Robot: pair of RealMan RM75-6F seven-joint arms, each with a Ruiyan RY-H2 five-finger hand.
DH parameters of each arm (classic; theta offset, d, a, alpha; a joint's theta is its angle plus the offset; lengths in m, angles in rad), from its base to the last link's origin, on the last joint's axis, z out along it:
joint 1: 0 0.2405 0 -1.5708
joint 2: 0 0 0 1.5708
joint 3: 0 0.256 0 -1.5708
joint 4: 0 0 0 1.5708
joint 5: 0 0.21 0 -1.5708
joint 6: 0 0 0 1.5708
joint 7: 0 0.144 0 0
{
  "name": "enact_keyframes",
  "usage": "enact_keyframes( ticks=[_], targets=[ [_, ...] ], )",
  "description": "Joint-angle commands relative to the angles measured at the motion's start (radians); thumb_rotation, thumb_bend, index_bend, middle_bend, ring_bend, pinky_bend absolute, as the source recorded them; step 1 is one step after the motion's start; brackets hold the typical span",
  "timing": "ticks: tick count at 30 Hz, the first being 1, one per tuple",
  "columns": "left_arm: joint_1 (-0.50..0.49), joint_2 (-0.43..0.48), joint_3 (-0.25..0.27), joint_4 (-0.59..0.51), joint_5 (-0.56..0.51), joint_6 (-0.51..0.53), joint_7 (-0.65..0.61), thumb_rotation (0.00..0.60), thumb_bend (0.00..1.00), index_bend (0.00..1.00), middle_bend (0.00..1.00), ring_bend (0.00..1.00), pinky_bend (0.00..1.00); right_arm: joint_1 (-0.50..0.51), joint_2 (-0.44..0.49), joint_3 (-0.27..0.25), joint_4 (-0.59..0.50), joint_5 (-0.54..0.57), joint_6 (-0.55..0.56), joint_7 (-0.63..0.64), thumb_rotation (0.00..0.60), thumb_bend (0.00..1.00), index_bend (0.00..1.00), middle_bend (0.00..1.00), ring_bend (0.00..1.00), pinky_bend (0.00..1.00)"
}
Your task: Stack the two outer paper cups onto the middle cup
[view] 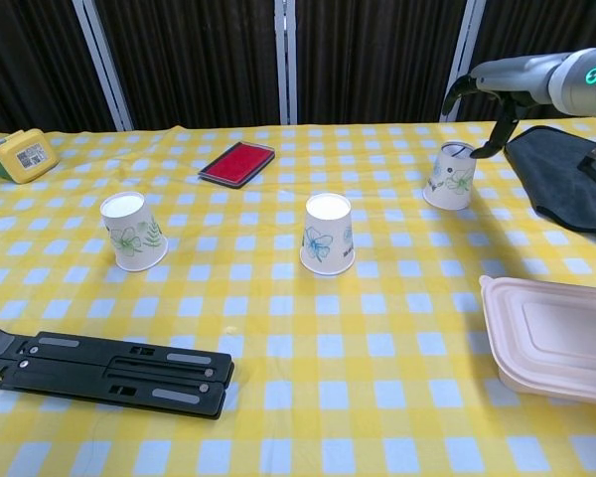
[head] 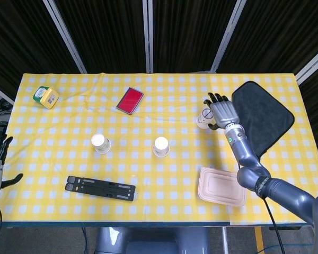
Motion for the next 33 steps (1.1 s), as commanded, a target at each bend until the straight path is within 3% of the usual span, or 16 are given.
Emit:
enact_keyframes(
  ticks=[1,21,28,33],
  targets=[
    [-0.002,-0.004,-0.003,0.009,-0.006,-0.002,0.000,0.600,0.10,0.00,0.00,0.00,0.00,0.018,-0.021,-0.016,0.038,0.023,-0.021,-0.008,0.600,0.18,0.21,0.02,0.00,0.12],
    [-0.016,-0.011,-0.008,0.024,-0.036,-0.031,0.005,0.600,0.10,0.00,0.00,0.00,0.00,0.087,-0.179,-0.052,0.337,-0.015,-0.127,0.097,0.600,0.23,0.31,0.06,0.00,0.15],
    [-0.014,-0.007,-0.003,0.012,-0.025,-0.023,0.008,0.600,0.10,0.00,0.00,0.00,0.00,0.087,-0.215,-0.061,0.389,-0.069,-0.103,0.131,0.600,0.24,0.44,0.12,0.00,0.19],
    [-0.012,-0.004,-0.003,0.012,-0.025,-0.019,0.004,0.600,0.10,0.00,0.00,0.00,0.00,0.082,-0.193,-0.049,0.327,-0.128,-0.038,0.167,0.600,0.25,0.46,0.14,0.00,0.20]
  ],
)
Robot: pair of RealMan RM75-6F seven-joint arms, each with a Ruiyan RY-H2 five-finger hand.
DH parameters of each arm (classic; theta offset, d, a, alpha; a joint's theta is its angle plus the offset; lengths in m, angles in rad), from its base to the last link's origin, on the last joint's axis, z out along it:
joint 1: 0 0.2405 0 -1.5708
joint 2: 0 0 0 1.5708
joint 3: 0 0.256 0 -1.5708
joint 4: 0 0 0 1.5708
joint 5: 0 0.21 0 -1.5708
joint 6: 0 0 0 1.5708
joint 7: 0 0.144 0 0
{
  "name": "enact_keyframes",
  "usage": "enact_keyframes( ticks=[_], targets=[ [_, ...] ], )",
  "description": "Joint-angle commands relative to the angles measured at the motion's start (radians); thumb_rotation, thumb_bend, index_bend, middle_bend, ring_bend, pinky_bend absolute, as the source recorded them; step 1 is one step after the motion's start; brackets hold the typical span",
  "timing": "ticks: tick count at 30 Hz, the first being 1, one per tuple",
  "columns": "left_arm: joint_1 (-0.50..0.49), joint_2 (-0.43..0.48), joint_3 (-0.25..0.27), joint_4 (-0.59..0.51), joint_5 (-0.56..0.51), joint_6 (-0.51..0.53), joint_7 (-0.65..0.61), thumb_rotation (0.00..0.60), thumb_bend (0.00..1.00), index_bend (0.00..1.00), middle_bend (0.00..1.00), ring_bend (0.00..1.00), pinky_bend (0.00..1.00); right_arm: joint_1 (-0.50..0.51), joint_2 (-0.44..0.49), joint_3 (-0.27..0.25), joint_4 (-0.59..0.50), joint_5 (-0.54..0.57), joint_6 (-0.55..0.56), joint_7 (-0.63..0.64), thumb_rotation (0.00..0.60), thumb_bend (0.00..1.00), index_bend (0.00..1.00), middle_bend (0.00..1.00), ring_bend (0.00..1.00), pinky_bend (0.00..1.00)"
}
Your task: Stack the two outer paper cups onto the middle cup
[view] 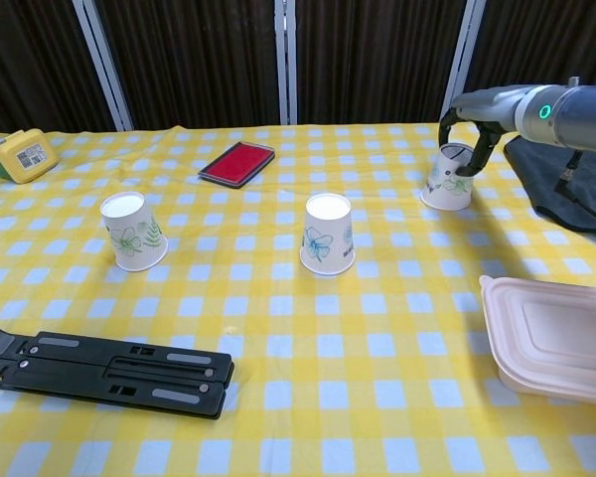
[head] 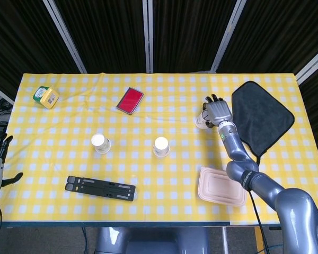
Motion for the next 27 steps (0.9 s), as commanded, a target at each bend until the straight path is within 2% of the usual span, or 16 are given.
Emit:
enact_keyframes(
  ticks=[1,9,16,21,27],
  targets=[
    [0.001,0.001,-0.001,0.000,-0.002,0.000,-0.001,0.600,0.10,0.00,0.00,0.00,0.00,-0.006,0.029,0.012,-0.075,-0.050,0.065,0.024,0.600,0.25,0.46,0.14,0.00,0.21],
    [0.002,0.011,0.007,-0.013,0.006,0.000,-0.004,0.600,0.10,0.00,0.00,0.00,0.00,-0.031,0.160,0.056,-0.437,-0.114,0.229,0.012,0.600,0.25,0.46,0.15,0.00,0.21],
    [0.006,0.024,0.012,-0.026,0.019,0.006,-0.018,0.600,0.10,0.00,0.00,0.00,0.00,-0.021,0.206,0.049,-0.729,-0.122,0.330,-0.142,0.600,0.25,0.46,0.14,0.00,0.22],
    [0.010,0.030,0.016,-0.028,0.032,0.017,-0.032,0.600,0.10,0.00,0.00,0.00,0.00,-0.002,0.191,0.050,-0.818,-0.101,0.374,-0.219,0.600,0.25,0.46,0.14,0.00,0.22],
    [0.011,0.032,0.017,-0.026,0.034,0.018,-0.040,0.600,0.10,0.00,0.00,0.00,0.00,0.012,0.174,0.040,-0.836,-0.065,0.396,-0.273,0.600,0.25,0.47,0.14,0.00,0.23]
  ],
)
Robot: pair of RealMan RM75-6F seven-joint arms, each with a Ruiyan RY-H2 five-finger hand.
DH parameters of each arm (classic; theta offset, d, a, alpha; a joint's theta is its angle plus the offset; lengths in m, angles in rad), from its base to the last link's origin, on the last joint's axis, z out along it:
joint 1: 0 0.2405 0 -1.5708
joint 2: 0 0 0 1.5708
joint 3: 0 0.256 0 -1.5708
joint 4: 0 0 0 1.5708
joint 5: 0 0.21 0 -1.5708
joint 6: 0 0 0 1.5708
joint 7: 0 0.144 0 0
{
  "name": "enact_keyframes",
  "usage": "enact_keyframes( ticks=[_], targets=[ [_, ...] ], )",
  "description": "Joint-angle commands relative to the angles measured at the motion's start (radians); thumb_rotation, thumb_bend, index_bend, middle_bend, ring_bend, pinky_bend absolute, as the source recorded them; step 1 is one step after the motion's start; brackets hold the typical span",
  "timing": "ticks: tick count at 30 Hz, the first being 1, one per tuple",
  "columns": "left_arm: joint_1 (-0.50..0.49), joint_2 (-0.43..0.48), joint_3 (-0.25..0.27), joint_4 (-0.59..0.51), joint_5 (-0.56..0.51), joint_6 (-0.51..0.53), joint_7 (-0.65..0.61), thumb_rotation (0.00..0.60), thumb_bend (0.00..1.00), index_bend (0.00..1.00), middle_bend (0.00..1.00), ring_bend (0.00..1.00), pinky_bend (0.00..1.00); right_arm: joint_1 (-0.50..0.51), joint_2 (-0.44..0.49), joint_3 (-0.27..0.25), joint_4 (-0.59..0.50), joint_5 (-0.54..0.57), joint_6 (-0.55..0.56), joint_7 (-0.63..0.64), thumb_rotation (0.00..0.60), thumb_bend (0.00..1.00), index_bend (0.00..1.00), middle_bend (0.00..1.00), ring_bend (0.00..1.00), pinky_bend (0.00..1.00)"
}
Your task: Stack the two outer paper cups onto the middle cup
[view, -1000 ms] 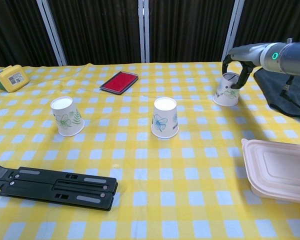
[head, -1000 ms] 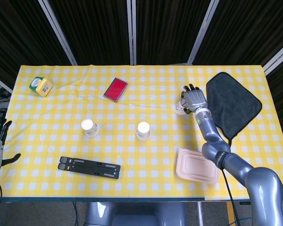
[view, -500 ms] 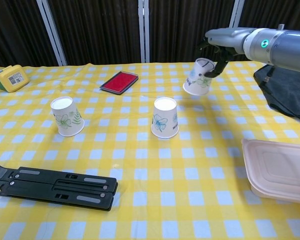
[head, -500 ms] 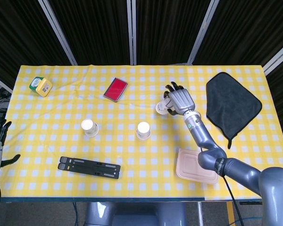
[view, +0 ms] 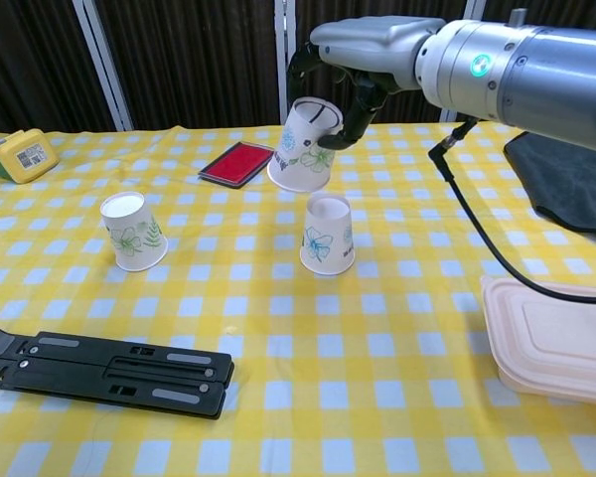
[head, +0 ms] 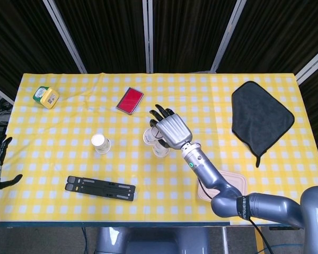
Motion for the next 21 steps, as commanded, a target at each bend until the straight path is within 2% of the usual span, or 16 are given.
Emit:
enact_keyframes(
  ticks=[1,11,21],
  targets=[
    [0.000,0.001,0.001,-0.001,0.004,0.001,-0.003,0.600,0.10,0.00,0.00,0.00,0.00,0.007,-0.010,-0.009,0.005,0.015,0.008,-0.017,0.600,0.25,0.47,0.14,0.00,0.23],
    [-0.002,0.007,0.007,-0.005,0.016,-0.004,-0.017,0.600,0.10,0.00,0.00,0.00,0.00,0.007,0.005,-0.027,0.014,0.045,-0.003,-0.030,0.600,0.25,0.47,0.14,0.00,0.24],
    [0.001,0.011,0.014,-0.016,0.026,0.002,-0.015,0.600,0.10,0.00,0.00,0.00,0.00,0.008,0.032,-0.052,-0.050,0.061,0.010,-0.070,0.600,0.25,0.47,0.14,0.00,0.25]
  ],
)
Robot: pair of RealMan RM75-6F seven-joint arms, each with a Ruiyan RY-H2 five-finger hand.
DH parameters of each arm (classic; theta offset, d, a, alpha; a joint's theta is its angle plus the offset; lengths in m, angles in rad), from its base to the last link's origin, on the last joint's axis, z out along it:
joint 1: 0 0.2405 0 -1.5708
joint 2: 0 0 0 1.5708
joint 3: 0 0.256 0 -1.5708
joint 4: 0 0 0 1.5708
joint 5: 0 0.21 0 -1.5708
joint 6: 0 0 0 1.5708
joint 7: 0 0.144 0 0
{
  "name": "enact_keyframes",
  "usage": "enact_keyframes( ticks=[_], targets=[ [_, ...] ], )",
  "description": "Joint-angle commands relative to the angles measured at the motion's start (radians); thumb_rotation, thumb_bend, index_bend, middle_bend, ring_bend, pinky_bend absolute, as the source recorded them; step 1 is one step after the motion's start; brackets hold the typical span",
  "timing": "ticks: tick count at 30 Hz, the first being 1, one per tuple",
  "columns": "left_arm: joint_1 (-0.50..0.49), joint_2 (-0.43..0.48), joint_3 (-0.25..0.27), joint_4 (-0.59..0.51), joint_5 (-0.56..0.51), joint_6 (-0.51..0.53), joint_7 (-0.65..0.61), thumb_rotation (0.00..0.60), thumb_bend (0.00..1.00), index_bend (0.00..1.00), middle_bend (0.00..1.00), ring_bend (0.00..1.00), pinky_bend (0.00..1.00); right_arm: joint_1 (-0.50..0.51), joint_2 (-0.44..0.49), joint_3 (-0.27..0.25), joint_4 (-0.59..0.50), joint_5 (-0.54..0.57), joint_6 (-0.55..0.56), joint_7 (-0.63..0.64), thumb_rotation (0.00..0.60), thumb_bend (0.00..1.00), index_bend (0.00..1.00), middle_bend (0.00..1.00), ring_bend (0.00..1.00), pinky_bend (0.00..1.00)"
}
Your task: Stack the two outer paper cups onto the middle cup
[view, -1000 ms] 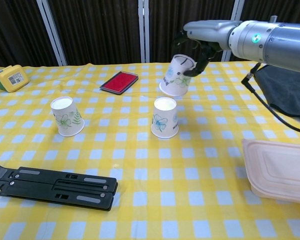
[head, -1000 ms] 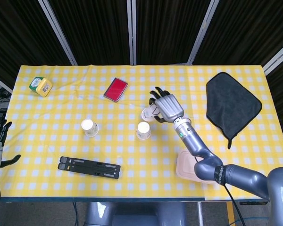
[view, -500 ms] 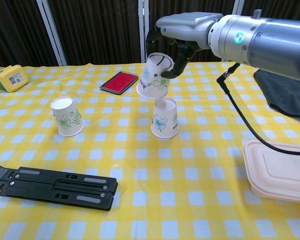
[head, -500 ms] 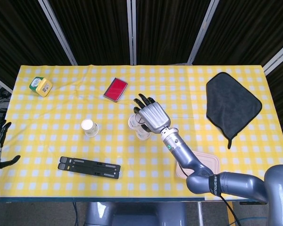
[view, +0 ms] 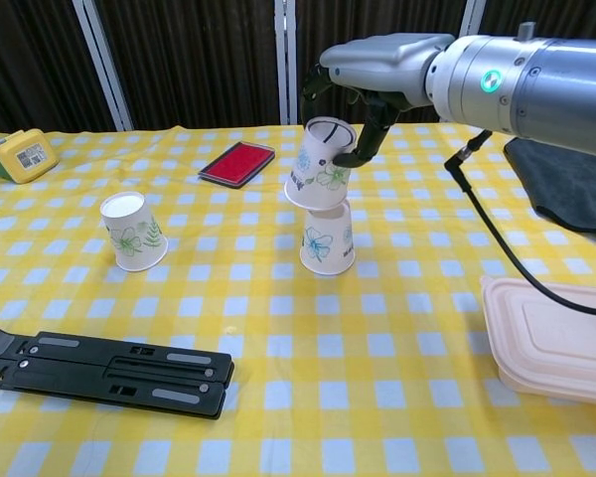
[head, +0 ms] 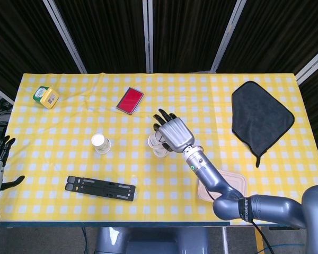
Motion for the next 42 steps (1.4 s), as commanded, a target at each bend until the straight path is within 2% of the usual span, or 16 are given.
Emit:
enact_keyframes(
  ticks=[1,17,42],
  targets=[
    [0.002,0.002,0.001,-0.002,0.004,0.004,-0.002,0.600,0.10,0.00,0.00,0.00,0.00,0.001,-0.002,-0.009,-0.005,0.004,0.009,-0.012,0.600,0.25,0.47,0.14,0.00,0.25],
    [0.002,0.008,0.006,0.000,0.018,0.004,-0.024,0.600,0.10,0.00,0.00,0.00,0.00,0.007,-0.022,-0.041,0.024,0.029,-0.011,-0.016,0.600,0.25,0.47,0.13,0.00,0.25],
    [0.005,0.012,0.007,-0.001,0.020,0.010,-0.034,0.600,0.10,0.00,0.00,0.00,0.00,0.026,-0.035,-0.044,-0.024,0.065,0.033,-0.082,0.600,0.25,0.47,0.13,0.01,0.26]
  ],
)
